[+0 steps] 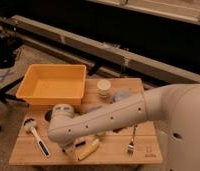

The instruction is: Wipe tray with eraser

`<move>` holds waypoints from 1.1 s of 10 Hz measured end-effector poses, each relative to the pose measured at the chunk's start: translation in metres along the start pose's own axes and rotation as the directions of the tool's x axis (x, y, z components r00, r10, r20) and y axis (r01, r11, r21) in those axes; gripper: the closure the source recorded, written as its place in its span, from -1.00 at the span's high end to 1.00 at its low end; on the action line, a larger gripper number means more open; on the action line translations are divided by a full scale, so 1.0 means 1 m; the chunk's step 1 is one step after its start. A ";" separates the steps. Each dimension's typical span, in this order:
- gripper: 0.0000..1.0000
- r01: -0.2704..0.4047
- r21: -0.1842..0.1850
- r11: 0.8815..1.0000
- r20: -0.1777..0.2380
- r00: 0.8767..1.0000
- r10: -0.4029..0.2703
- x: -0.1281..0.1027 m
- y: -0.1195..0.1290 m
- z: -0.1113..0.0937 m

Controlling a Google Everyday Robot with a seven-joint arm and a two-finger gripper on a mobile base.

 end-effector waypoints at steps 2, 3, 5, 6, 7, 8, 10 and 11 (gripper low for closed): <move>0.30 -0.008 -0.005 1.000 -0.039 0.999 0.008 0.013 -0.017 0.009; 0.30 -0.016 -0.009 1.000 -0.056 0.998 0.015 0.021 -0.028 0.012; 0.30 -0.034 -0.018 0.999 -0.079 0.996 0.033 0.033 -0.044 0.016; 0.30 -0.043 -0.024 0.999 -0.087 0.995 0.041 0.040 -0.044 0.018; 0.30 -0.052 -0.036 0.998 -0.091 0.995 0.048 0.049 -0.039 0.021; 0.30 -0.066 -0.051 0.996 -0.091 0.994 0.062 0.061 -0.030 0.023; 0.30 -0.076 -0.070 0.995 -0.088 0.994 0.069 0.072 -0.021 0.024; 0.30 -0.092 -0.081 0.992 -0.090 0.992 0.085 0.082 -0.015 0.025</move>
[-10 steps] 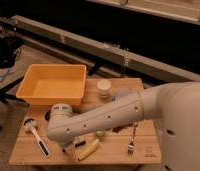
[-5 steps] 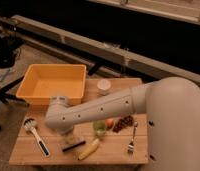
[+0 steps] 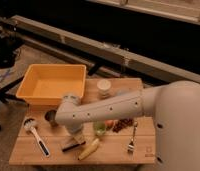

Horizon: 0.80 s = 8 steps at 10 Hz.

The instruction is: Wipe tray with eraser

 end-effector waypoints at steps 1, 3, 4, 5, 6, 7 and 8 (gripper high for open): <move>0.30 -0.003 -0.008 1.000 0.000 1.000 0.003 0.001 0.001 0.003; 0.30 -0.011 -0.024 1.000 0.004 1.000 0.011 -0.001 0.000 0.011; 0.30 -0.017 -0.041 0.999 0.012 1.000 0.018 -0.002 0.005 0.017; 0.30 -0.023 -0.050 0.998 0.018 1.000 0.024 -0.003 0.010 0.021; 0.30 -0.028 -0.059 0.998 0.032 0.999 0.030 -0.007 0.016 0.025; 0.30 -0.028 -0.066 0.997 0.041 0.999 0.031 -0.011 0.020 0.027; 0.30 -0.029 -0.072 0.997 0.050 0.998 0.033 -0.014 0.023 0.028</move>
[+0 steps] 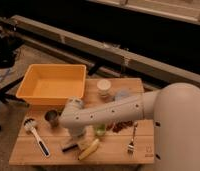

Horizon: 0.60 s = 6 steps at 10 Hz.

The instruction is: Wipe tray with eraser

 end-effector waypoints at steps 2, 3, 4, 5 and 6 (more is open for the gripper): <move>0.23 -0.003 -0.006 1.000 0.014 1.000 0.003 -0.005 0.004 0.001; 0.15 -0.004 -0.007 1.000 0.015 1.000 0.004 -0.006 0.005 0.001; -0.07 -0.005 -0.007 1.000 0.019 1.000 0.005 -0.009 0.006 0.000; -0.26 -0.006 -0.004 1.000 0.028 1.000 0.006 -0.013 0.006 -0.001; -0.50 -0.016 -0.001 1.000 0.040 0.999 0.016 -0.014 0.007 -0.004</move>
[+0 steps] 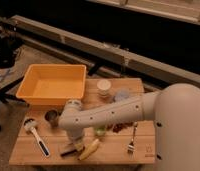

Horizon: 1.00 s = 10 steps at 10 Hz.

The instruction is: Wipe tray with eraser

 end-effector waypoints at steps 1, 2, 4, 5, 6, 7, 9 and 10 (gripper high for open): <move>-0.66 -0.011 0.005 1.000 0.012 1.000 0.011 -0.001 0.000 -0.003; -0.71 -0.017 0.007 1.000 0.022 1.000 0.017 -0.003 0.001 -0.005; -0.71 -0.015 0.016 1.000 0.049 0.999 0.014 -0.015 0.003 -0.021; -0.71 -0.006 0.017 1.000 0.052 0.999 0.005 -0.021 0.003 -0.030; -0.71 0.013 0.018 1.000 0.047 0.999 -0.014 -0.028 0.002 -0.042; -0.71 0.033 0.024 0.999 0.043 0.998 -0.034 -0.036 0.001 -0.055; -0.71 0.073 0.045 0.996 0.036 0.997 -0.075 -0.052 -0.004 -0.083; -0.71 0.104 0.066 0.992 0.035 0.994 -0.107 -0.064 -0.009 -0.104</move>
